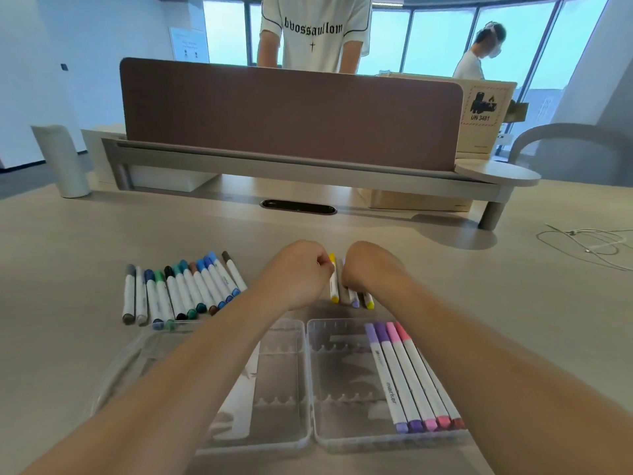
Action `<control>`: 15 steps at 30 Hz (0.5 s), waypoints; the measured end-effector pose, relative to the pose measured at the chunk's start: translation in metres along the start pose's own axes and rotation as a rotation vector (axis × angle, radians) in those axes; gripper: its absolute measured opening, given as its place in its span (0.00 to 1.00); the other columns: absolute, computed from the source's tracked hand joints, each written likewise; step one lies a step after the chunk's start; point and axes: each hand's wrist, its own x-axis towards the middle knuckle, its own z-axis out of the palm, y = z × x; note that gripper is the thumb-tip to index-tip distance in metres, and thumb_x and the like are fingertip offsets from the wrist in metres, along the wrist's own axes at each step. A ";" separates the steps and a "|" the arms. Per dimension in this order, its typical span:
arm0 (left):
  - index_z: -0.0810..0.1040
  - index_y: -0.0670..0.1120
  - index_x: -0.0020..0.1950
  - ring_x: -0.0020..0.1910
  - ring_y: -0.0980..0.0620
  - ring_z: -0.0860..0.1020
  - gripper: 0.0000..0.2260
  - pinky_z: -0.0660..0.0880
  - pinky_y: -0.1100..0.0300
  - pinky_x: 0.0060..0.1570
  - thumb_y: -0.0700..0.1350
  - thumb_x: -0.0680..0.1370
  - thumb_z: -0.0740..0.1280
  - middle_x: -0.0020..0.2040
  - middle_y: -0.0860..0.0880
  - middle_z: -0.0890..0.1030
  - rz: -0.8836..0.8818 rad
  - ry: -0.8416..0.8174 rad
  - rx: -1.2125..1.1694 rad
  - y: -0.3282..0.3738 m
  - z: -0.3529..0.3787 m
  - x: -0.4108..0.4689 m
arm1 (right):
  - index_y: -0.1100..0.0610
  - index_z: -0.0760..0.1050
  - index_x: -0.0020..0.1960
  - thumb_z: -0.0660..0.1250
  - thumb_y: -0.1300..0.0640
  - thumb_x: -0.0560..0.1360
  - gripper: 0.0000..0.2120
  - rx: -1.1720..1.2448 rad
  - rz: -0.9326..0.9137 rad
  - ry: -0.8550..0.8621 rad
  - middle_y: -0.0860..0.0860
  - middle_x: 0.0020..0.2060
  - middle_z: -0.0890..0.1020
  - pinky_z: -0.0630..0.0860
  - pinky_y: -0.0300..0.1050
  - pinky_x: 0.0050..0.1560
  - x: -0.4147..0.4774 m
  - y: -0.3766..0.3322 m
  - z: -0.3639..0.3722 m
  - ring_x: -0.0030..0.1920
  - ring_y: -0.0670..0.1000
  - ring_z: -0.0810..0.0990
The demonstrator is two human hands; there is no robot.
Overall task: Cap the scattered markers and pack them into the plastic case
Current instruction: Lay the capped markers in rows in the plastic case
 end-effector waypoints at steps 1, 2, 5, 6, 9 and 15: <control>0.81 0.43 0.46 0.44 0.47 0.79 0.11 0.77 0.49 0.48 0.46 0.80 0.61 0.44 0.44 0.81 -0.006 0.000 -0.003 0.001 0.001 -0.003 | 0.57 0.73 0.35 0.69 0.62 0.71 0.08 -0.008 -0.009 0.005 0.53 0.34 0.78 0.72 0.45 0.39 -0.003 0.000 -0.001 0.32 0.51 0.74; 0.81 0.43 0.46 0.43 0.46 0.79 0.11 0.77 0.49 0.47 0.46 0.80 0.61 0.43 0.44 0.81 -0.015 -0.004 -0.003 0.002 0.001 -0.007 | 0.57 0.73 0.35 0.69 0.62 0.71 0.08 -0.024 -0.018 -0.004 0.53 0.34 0.78 0.72 0.46 0.38 -0.007 0.001 -0.004 0.32 0.51 0.74; 0.81 0.44 0.48 0.43 0.47 0.79 0.10 0.78 0.50 0.47 0.46 0.79 0.61 0.43 0.46 0.81 -0.018 -0.003 0.010 0.010 0.000 -0.019 | 0.59 0.74 0.33 0.71 0.62 0.71 0.10 -0.061 -0.050 -0.096 0.53 0.30 0.76 0.72 0.45 0.37 -0.026 0.005 -0.019 0.30 0.51 0.74; 0.81 0.44 0.47 0.43 0.47 0.79 0.10 0.77 0.52 0.47 0.45 0.79 0.62 0.43 0.46 0.81 -0.013 -0.008 0.017 0.013 0.000 -0.024 | 0.60 0.76 0.32 0.71 0.61 0.72 0.11 -0.061 -0.060 -0.134 0.52 0.26 0.76 0.72 0.43 0.37 -0.037 0.006 -0.024 0.28 0.51 0.73; 0.82 0.41 0.45 0.43 0.45 0.79 0.11 0.74 0.56 0.43 0.43 0.78 0.62 0.43 0.42 0.81 -0.007 -0.049 0.031 0.021 0.004 -0.039 | 0.59 0.79 0.32 0.65 0.59 0.73 0.12 0.013 -0.092 -0.189 0.50 0.16 0.73 0.72 0.41 0.33 -0.074 0.015 -0.036 0.24 0.50 0.72; 0.80 0.44 0.59 0.71 0.45 0.69 0.11 0.67 0.58 0.65 0.40 0.81 0.60 0.67 0.44 0.77 0.037 -0.095 0.053 0.035 0.017 -0.068 | 0.59 0.70 0.29 0.58 0.60 0.74 0.15 0.168 -0.090 -0.379 0.51 0.17 0.69 0.60 0.37 0.25 -0.132 0.031 -0.035 0.18 0.48 0.64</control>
